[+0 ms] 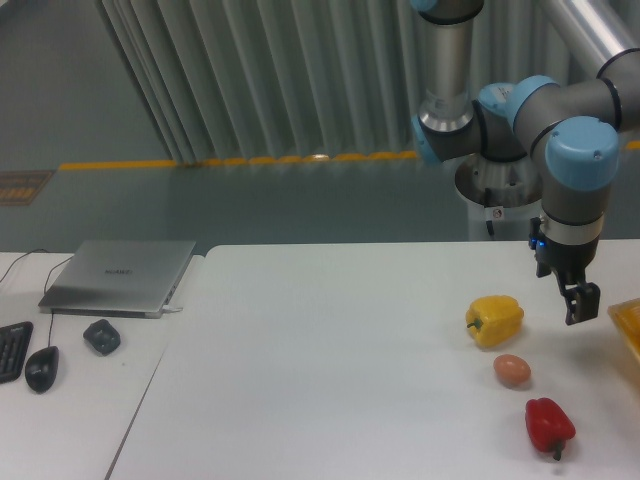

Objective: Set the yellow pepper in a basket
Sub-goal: 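Lower the open gripper down onto the yellow bell pepper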

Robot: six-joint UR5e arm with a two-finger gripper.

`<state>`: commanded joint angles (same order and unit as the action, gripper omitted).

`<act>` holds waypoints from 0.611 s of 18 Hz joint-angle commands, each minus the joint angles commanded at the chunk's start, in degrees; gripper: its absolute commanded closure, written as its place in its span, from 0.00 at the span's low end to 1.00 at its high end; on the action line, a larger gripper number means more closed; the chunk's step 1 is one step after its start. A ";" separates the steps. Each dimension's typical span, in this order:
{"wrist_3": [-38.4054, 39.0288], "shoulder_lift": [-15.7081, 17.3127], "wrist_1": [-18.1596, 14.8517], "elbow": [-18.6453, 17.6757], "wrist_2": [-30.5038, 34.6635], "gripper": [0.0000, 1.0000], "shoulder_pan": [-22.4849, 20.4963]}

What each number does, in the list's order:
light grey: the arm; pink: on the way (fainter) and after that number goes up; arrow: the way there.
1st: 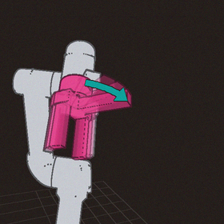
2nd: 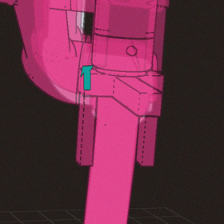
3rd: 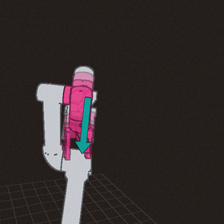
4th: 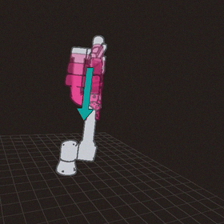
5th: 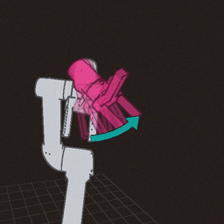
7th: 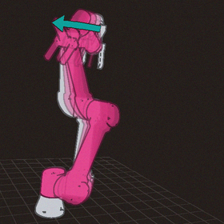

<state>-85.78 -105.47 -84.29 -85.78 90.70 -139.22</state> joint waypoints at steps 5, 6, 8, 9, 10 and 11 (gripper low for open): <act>3.95 -0.17 0.17 -0.09 -1.14 0.00 0.79; 4.04 -0.26 0.70 -0.18 -1.06 0.00 1.49; 4.39 0.08 4.02 -2.18 -1.14 0.00 1.85; 4.66 0.44 6.65 -3.68 -1.23 0.00 1.85; 5.53 0.53 8.68 -4.82 -1.32 0.00 1.93; 6.49 0.79 9.22 -5.10 -1.41 0.00 1.93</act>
<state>-79.29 -104.68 -75.06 -90.88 89.30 -137.29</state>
